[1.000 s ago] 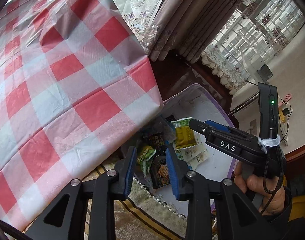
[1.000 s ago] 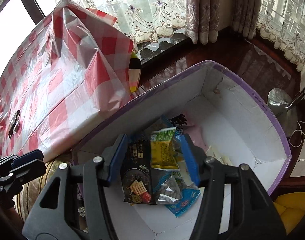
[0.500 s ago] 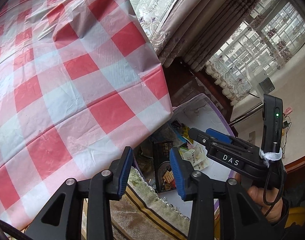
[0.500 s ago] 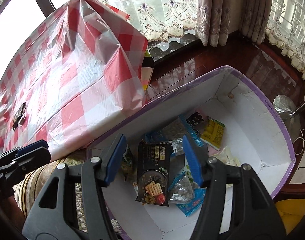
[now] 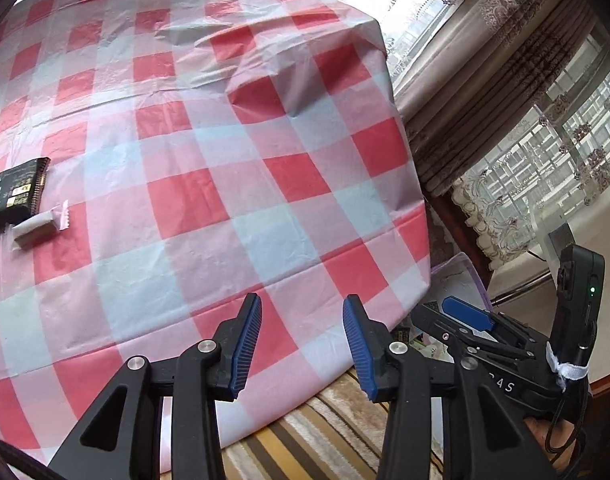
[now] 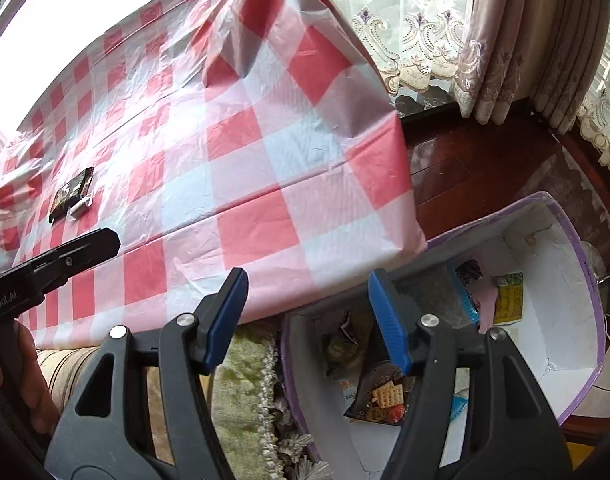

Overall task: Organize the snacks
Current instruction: 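Move both tools back over the black cracker box and clear bar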

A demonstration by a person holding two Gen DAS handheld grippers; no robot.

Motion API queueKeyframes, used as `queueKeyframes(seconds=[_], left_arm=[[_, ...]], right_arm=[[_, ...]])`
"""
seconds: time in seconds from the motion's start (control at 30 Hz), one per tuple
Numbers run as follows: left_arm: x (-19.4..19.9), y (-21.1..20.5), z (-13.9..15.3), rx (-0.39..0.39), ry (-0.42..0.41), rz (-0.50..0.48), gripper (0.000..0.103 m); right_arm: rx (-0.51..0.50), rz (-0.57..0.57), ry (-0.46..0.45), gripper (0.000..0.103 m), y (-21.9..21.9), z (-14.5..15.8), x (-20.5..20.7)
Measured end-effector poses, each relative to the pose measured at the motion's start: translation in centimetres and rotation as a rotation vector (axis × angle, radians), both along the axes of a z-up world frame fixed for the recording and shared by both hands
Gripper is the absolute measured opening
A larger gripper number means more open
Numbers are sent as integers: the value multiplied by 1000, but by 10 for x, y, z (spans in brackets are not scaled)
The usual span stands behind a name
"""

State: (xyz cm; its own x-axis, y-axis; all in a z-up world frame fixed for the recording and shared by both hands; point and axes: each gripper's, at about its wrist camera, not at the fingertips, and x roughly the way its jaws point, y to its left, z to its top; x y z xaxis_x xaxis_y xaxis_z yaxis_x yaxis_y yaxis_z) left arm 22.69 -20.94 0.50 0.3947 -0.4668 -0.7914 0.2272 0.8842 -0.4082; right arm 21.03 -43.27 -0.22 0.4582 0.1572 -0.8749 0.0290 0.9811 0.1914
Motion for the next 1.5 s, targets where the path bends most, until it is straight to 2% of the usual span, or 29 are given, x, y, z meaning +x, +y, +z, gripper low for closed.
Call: queueKeyframes(seconds=[0.13, 0.2, 0.47, 0.67, 0.93, 1.17, 1.43, 1.47, 1.5], left_arm=[[8, 34, 0, 8, -18, 76, 49], [11, 52, 0, 14, -28, 120, 55], [28, 128, -4, 8, -39, 288, 62], [37, 181, -13, -18, -20, 392, 63], [32, 228, -26, -72, 9, 493, 63], [25, 258, -34, -111, 16, 566, 63], [22, 278, -40, -153, 21, 603, 63], [22, 279, -40, -158, 21, 605, 63], [22, 280, -41, -164, 22, 606, 63]], right_arm=[[-20, 71, -15, 66, 32, 4, 10], [-23, 105, -21, 66, 46, 6, 15], [-57, 225, -37, 67, 102, 9, 37], [-84, 340, -71, 68, 152, 13, 57], [-146, 568, -137, 75, 237, 13, 74], [-218, 742, -182, 76, 294, 3, 82], [-246, 800, -153, 75, 319, -13, 96], [-247, 804, -150, 74, 321, -14, 97], [-247, 808, -143, 68, 322, -16, 97]])
